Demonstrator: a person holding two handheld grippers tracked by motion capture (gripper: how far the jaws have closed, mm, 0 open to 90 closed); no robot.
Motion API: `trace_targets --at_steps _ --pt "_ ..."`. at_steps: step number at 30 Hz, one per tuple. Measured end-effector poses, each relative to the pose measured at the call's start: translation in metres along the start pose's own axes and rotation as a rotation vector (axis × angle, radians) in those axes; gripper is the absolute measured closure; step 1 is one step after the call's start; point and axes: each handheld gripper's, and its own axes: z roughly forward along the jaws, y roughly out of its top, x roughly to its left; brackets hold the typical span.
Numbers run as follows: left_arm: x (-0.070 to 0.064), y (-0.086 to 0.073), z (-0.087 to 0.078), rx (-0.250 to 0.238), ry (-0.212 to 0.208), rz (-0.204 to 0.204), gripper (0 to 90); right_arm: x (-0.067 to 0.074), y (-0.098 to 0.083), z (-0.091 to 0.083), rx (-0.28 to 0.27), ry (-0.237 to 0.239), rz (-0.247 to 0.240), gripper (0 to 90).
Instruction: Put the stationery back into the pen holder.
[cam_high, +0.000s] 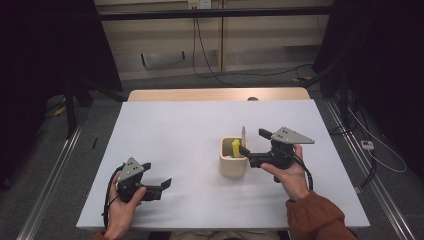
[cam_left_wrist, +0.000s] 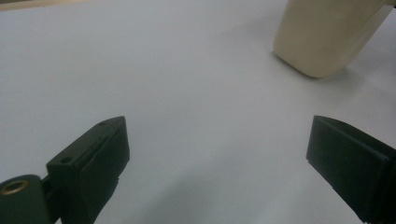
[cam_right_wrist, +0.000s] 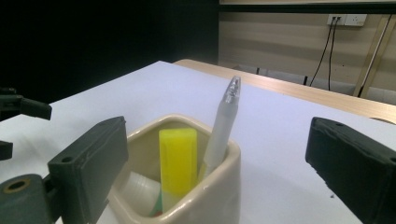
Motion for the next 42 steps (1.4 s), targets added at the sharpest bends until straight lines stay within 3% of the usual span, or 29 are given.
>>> trace_targets --at_steps 17,42 --pt "-0.002 0.001 -0.004 -0.015 -0.002 0.000 5.9 -0.009 -0.020 -0.029 0.035 -0.029 -0.004 2.7" --pt "-0.003 0.003 -0.010 -0.031 0.035 -0.007 5.9 -0.017 -0.060 -0.065 0.100 -0.173 0.009 4.7"
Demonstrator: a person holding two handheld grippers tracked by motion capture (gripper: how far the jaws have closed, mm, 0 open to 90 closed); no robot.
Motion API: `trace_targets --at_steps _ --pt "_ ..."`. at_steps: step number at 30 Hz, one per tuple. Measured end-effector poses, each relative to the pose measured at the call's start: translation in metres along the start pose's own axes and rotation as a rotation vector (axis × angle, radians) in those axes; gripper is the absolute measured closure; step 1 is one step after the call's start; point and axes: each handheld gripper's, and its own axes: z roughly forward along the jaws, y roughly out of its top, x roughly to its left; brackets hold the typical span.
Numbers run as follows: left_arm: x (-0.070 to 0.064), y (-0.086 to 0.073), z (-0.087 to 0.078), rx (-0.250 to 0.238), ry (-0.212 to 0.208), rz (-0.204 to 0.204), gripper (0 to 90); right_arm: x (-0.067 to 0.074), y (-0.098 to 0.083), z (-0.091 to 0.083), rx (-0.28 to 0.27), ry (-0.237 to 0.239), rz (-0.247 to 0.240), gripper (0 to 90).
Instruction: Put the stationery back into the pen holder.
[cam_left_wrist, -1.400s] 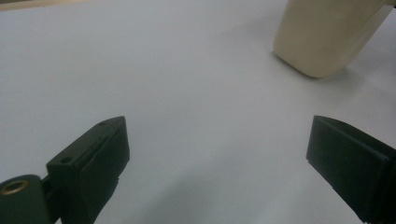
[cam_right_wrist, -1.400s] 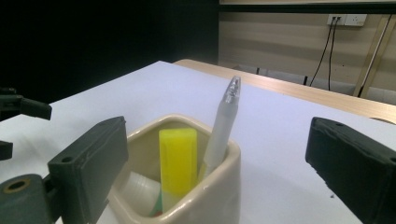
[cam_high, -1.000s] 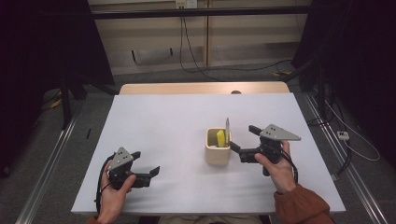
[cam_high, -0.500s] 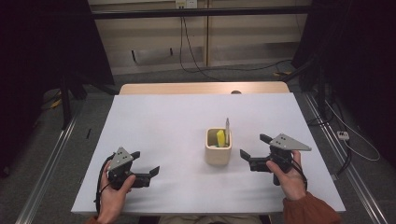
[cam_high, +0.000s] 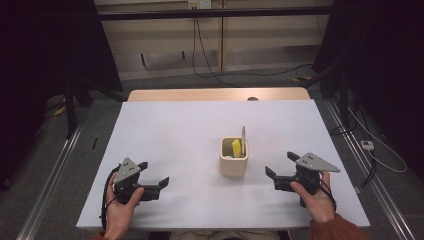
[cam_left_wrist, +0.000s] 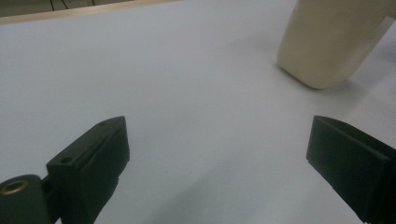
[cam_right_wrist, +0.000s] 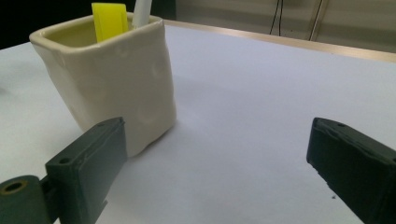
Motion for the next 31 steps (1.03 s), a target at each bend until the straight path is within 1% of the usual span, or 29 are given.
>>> trace_targets --at_steps 11,16,20,22,25,26,31 --pt "-0.006 0.001 0.000 -0.004 -0.017 0.011 5.9 -0.002 -0.015 -0.005 0.034 -0.012 0.014 4.7" --pt "-0.005 0.000 -0.001 -0.013 -0.017 0.004 5.9 -0.002 -0.021 -0.003 0.061 -0.016 -0.003 4.9" --pt "-0.005 0.000 -0.002 -0.017 -0.015 0.000 5.9 -0.001 -0.022 -0.002 0.064 -0.015 -0.009 4.8" --pt "-0.004 0.000 -0.003 -0.023 -0.014 -0.004 5.9 -0.001 -0.021 -0.002 0.058 -0.015 0.000 4.7" --pt "-0.003 0.001 -0.003 -0.027 -0.011 -0.008 5.9 -0.002 -0.021 -0.002 0.047 -0.021 0.000 4.7" --pt "-0.002 0.001 -0.003 -0.027 -0.010 -0.004 5.9 -0.002 -0.021 -0.002 0.045 -0.023 0.003 4.7" --pt "-0.001 0.001 -0.002 -0.030 -0.012 -0.015 5.9 -0.003 -0.021 -0.002 0.044 -0.025 0.006 4.7"
